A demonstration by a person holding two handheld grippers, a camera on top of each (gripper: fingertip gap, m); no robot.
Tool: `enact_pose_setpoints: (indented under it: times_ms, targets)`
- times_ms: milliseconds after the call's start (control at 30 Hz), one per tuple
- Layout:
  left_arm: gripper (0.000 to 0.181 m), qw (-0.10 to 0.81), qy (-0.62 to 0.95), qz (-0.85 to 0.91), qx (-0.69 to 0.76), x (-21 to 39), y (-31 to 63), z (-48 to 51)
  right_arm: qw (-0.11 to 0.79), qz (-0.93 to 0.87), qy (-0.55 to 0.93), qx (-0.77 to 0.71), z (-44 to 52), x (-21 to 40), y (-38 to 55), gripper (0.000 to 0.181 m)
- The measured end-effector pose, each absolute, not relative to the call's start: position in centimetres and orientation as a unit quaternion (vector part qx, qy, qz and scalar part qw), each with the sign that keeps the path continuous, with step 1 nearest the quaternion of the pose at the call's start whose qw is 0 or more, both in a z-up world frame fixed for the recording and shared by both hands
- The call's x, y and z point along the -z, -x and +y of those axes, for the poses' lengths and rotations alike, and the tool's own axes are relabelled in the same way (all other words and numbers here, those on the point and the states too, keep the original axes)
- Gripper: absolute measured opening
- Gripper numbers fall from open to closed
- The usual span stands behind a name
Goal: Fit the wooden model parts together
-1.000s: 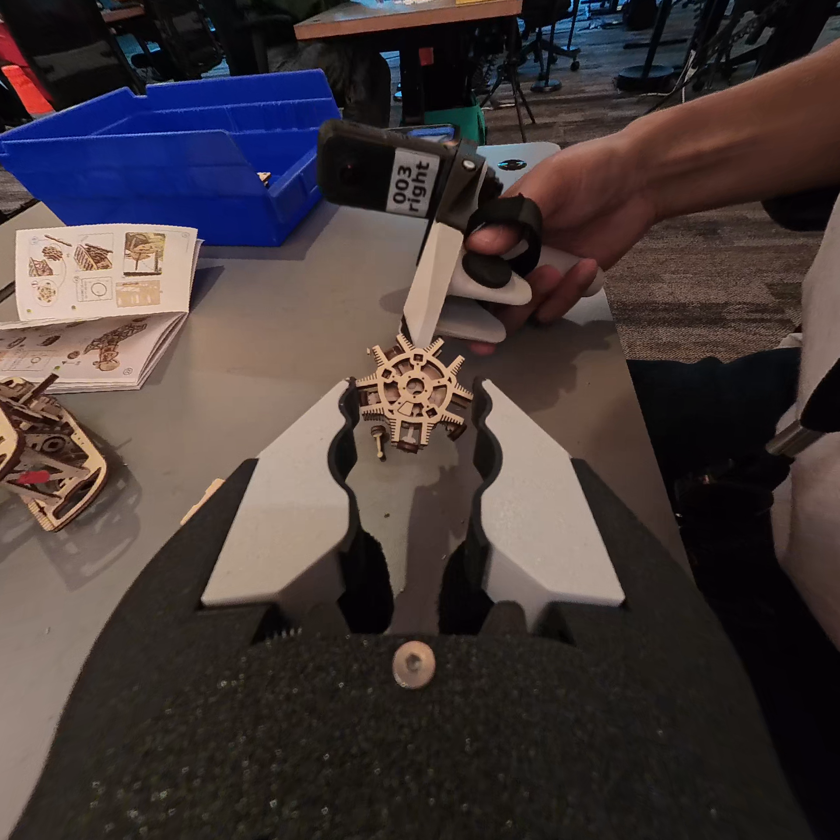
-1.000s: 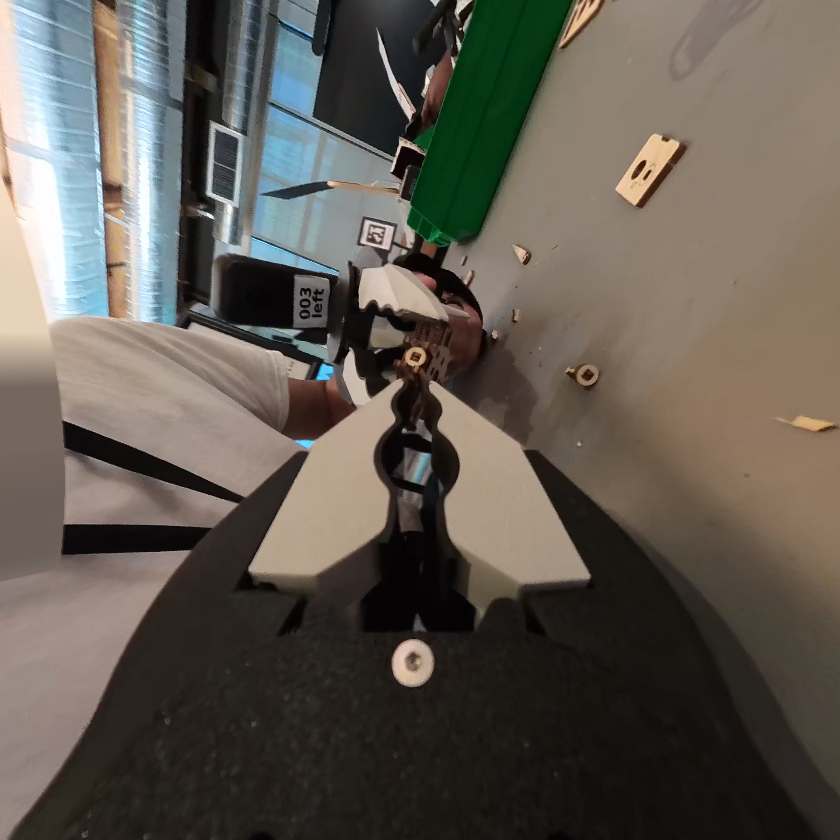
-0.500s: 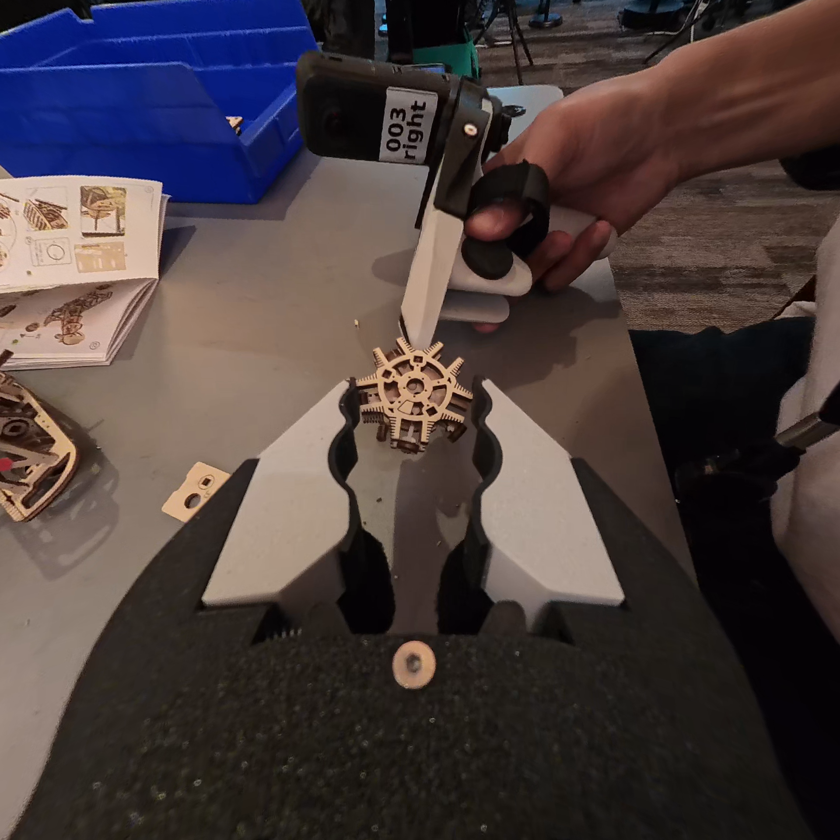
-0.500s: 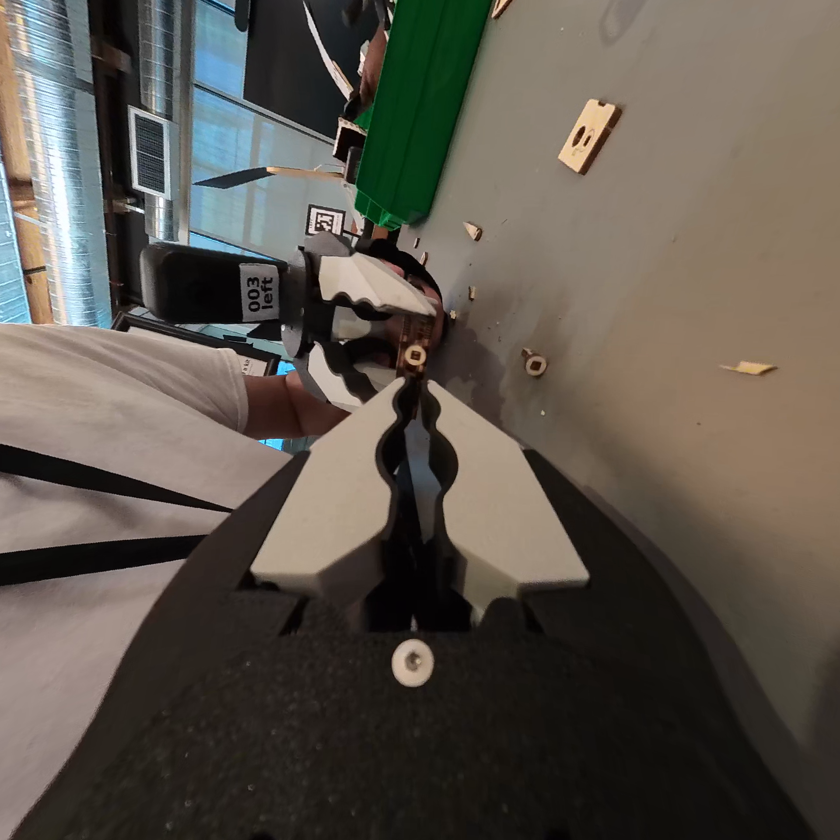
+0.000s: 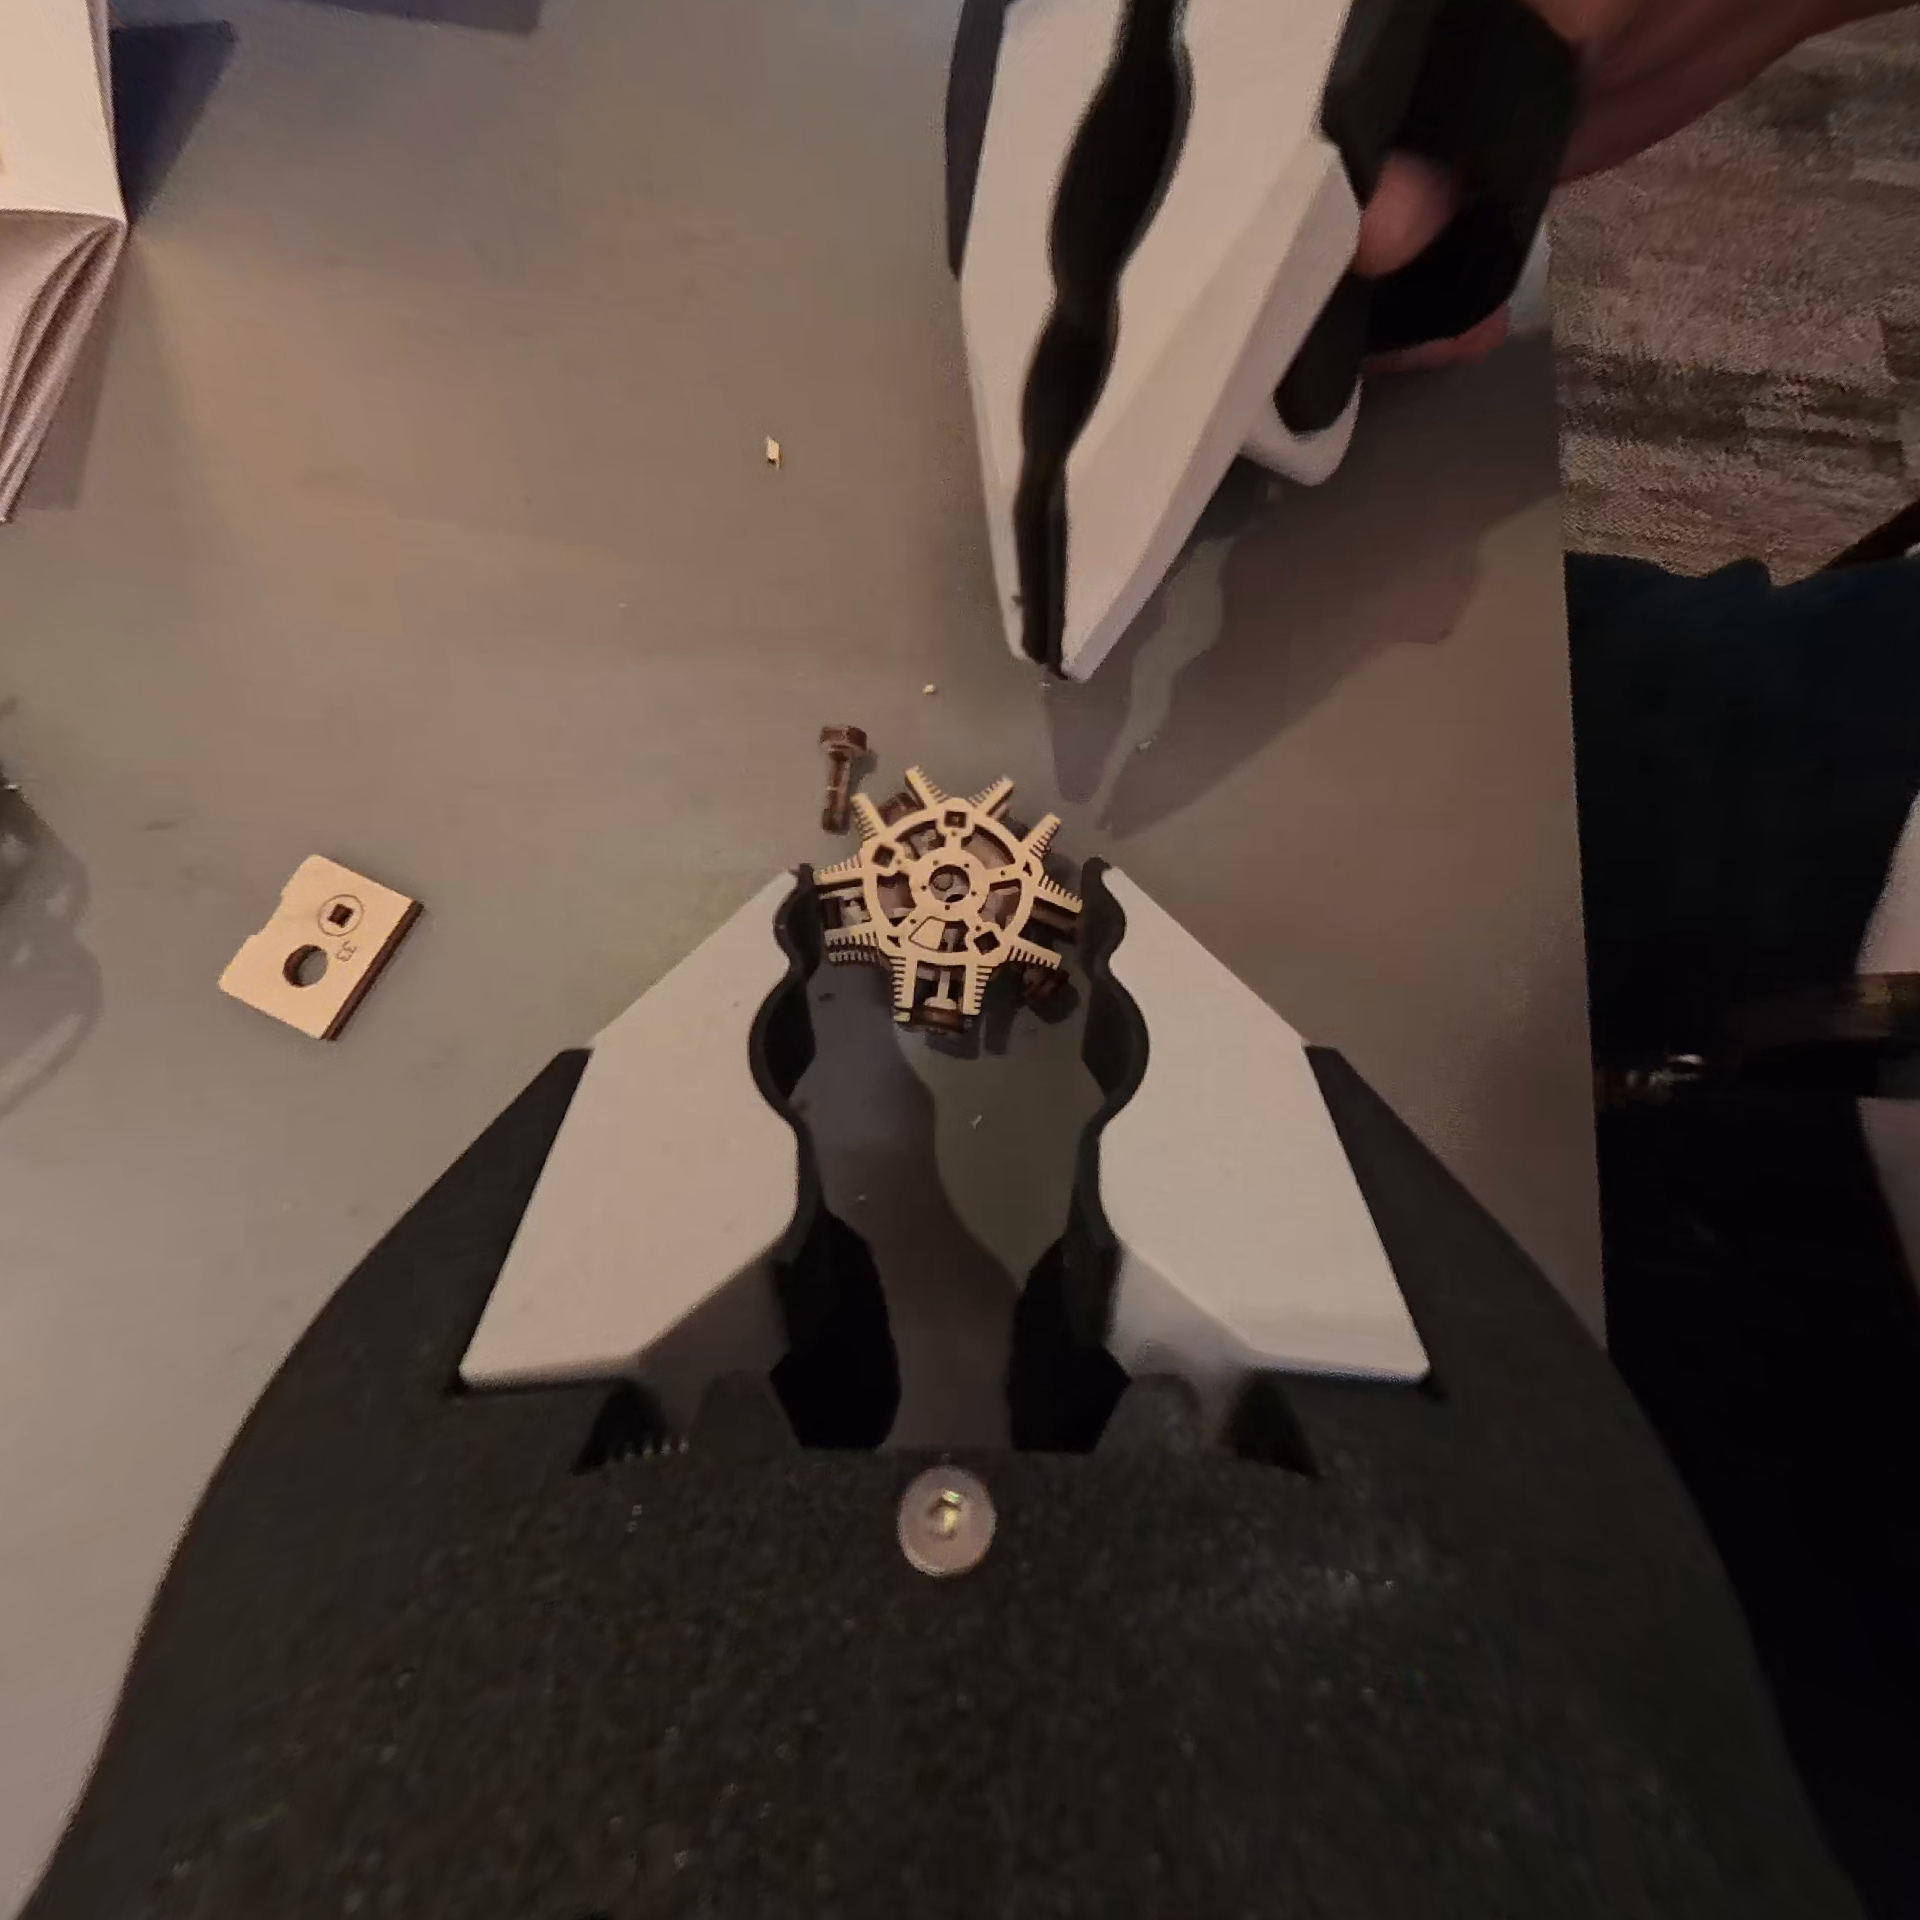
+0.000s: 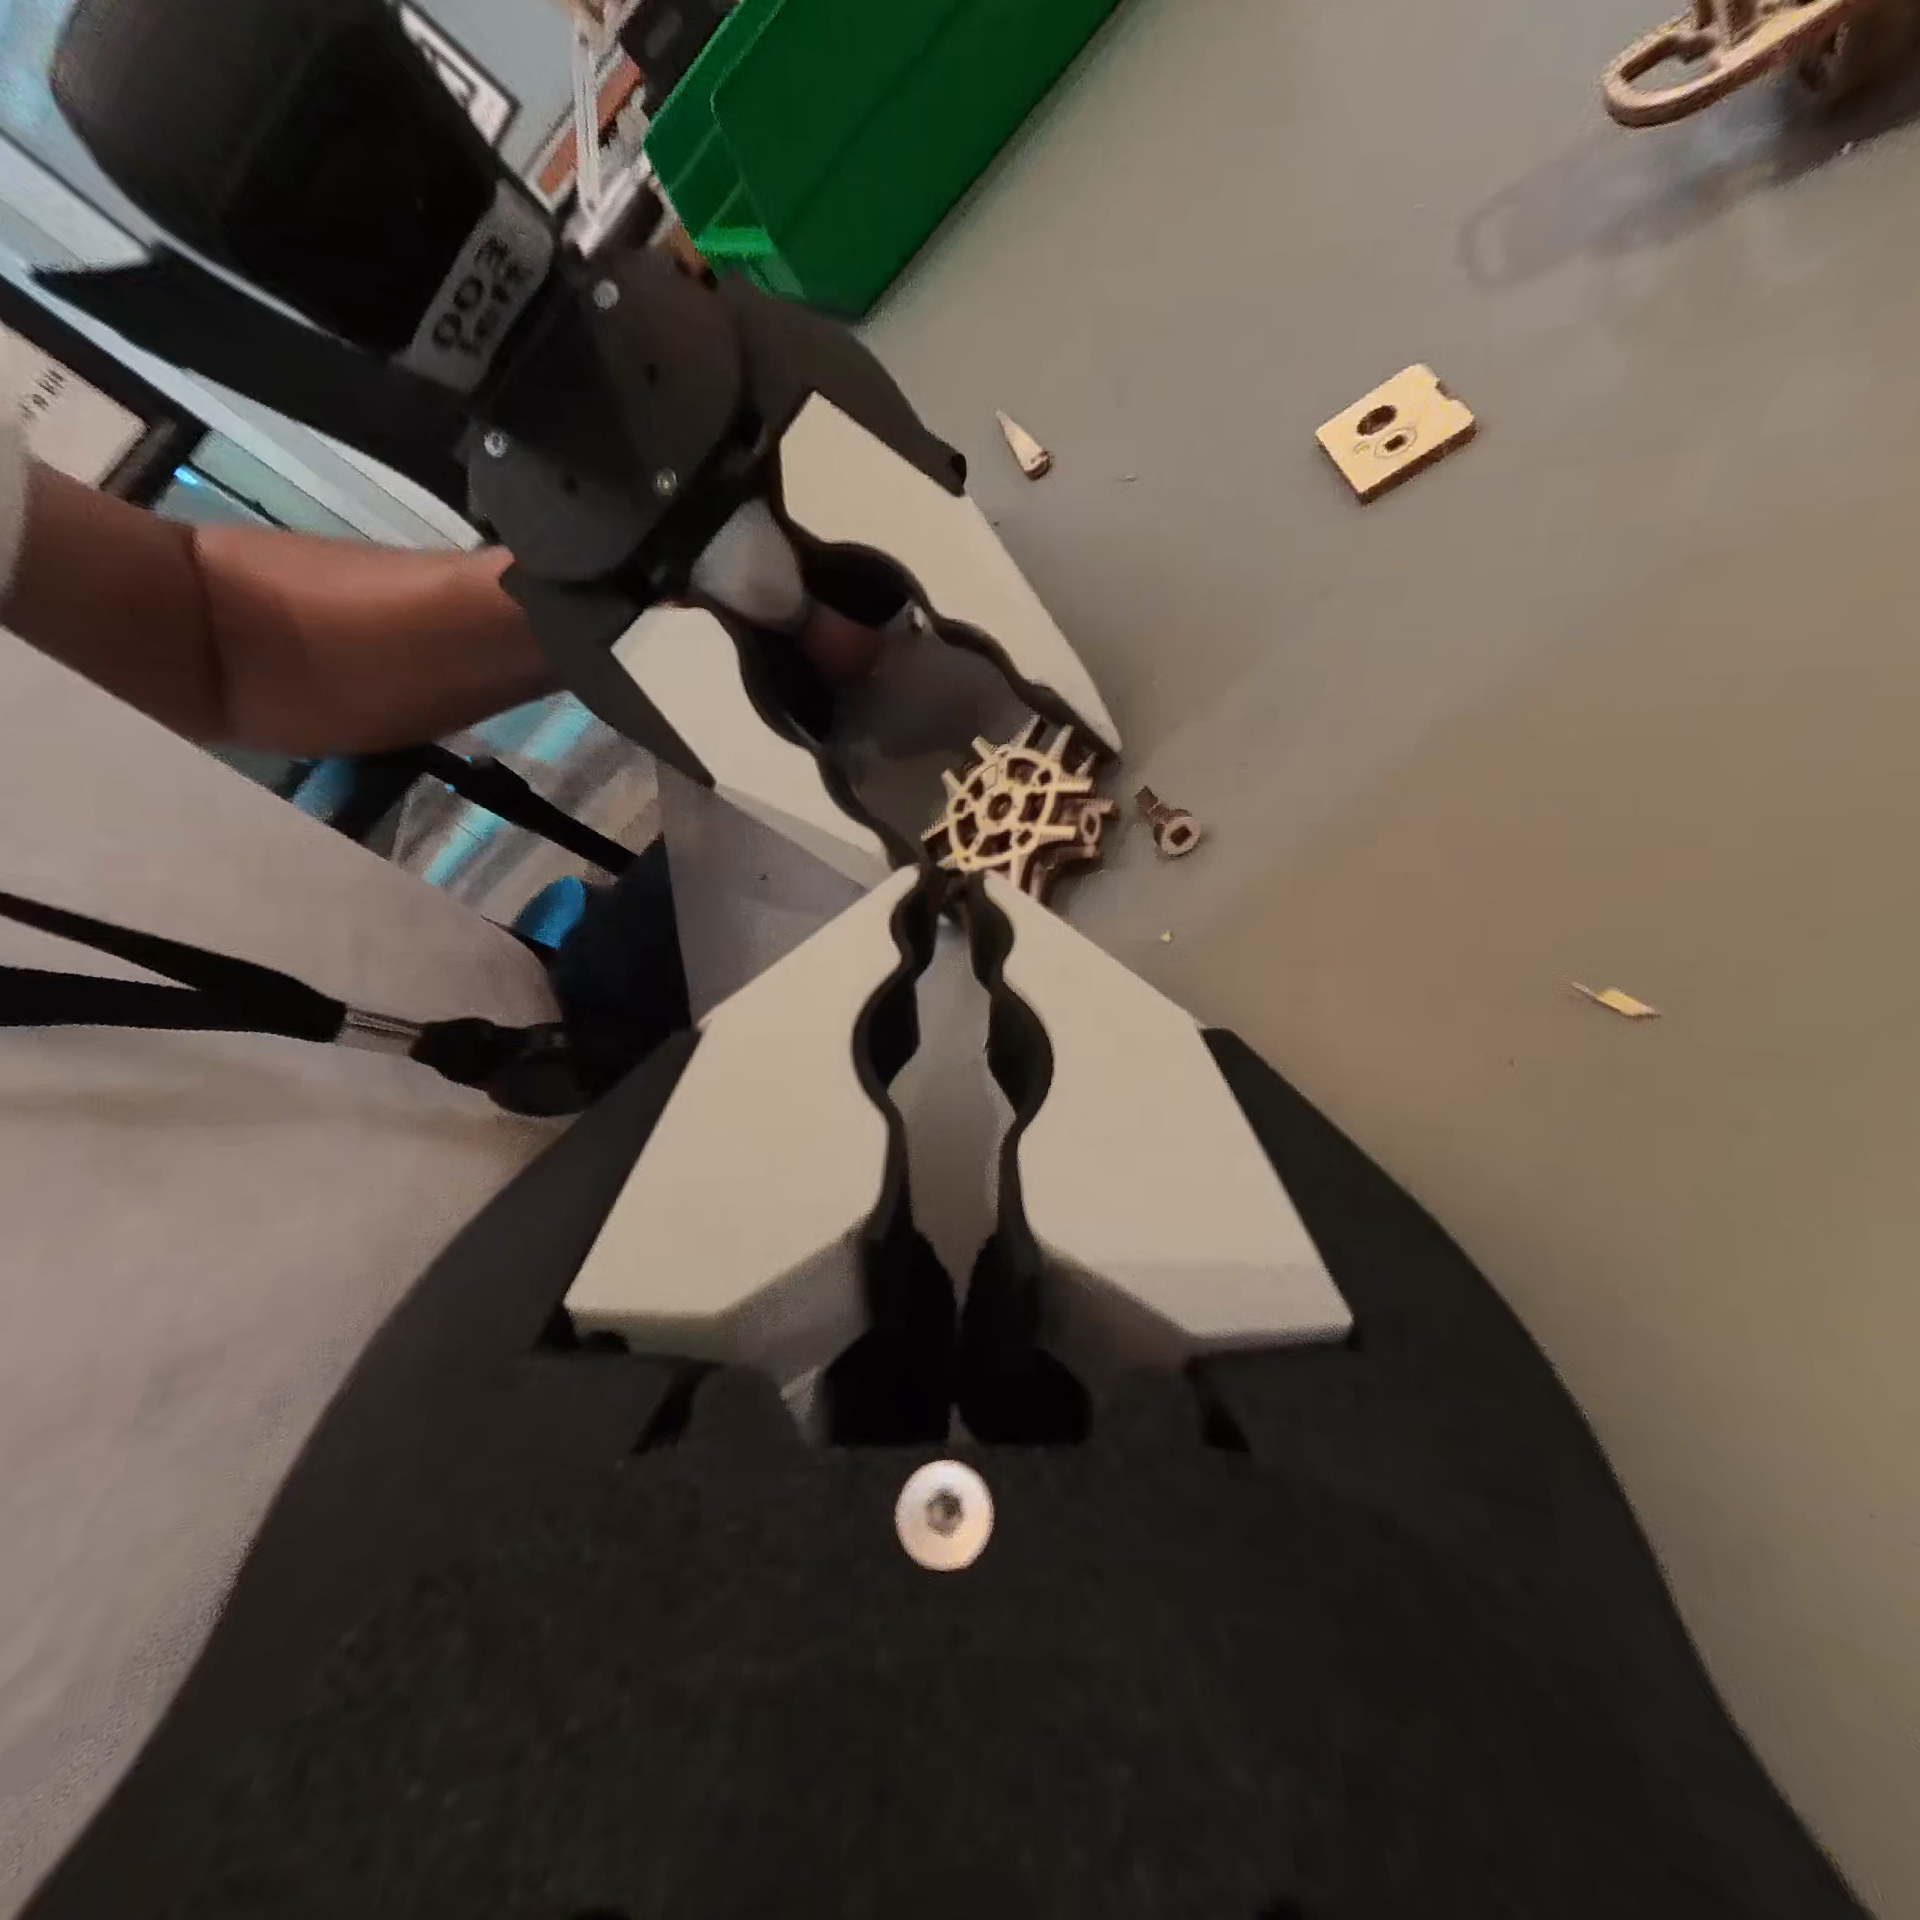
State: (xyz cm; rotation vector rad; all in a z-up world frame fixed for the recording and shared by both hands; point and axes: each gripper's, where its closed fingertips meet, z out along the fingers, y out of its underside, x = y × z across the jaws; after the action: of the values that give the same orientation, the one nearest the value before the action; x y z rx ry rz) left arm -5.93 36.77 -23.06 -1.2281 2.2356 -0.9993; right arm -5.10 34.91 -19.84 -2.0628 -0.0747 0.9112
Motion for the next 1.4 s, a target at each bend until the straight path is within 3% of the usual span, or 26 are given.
enact_pose_setpoints:
  times_ms: [300,433,667,800,833,1067,1400]
  targets:
    - [0.048,0.191,0.546,0.698,0.423,21.3,7.1,38.7,0.425,-0.101,0.869,-0.232,37.3,21.4,2.8,0.026]
    - [0.048,0.155,0.605,0.653,0.428,21.9,7.8,40.3,0.373,-0.093,0.878,-0.284,37.4,22.3,3.1,0.024]
    - [0.048,0.136,0.577,0.688,0.419,22.4,8.3,39.7,0.393,-0.193,0.886,-0.155,37.6,23.0,2.9,0.029]
    - [0.048,0.054,0.569,0.668,0.477,21.7,8.7,38.9,0.397,-0.218,0.883,-0.121,38.0,23.2,2.7,0.019]
    - [0.048,0.032,0.566,0.657,0.497,21.3,8.8,38.7,0.396,-0.224,0.882,-0.125,38.0,23.2,2.8,0.008]
    - [0.048,-0.082,0.551,0.636,0.534,20.9,9.5,38.0,0.421,-0.295,0.857,-0.024,37.5,19.8,4.2,0.007]
    - [0.047,-0.154,0.551,0.583,0.577,19.5,9.4,38.0,0.437,-0.387,0.793,0.175,36.5,16.9,7.6,0.007]
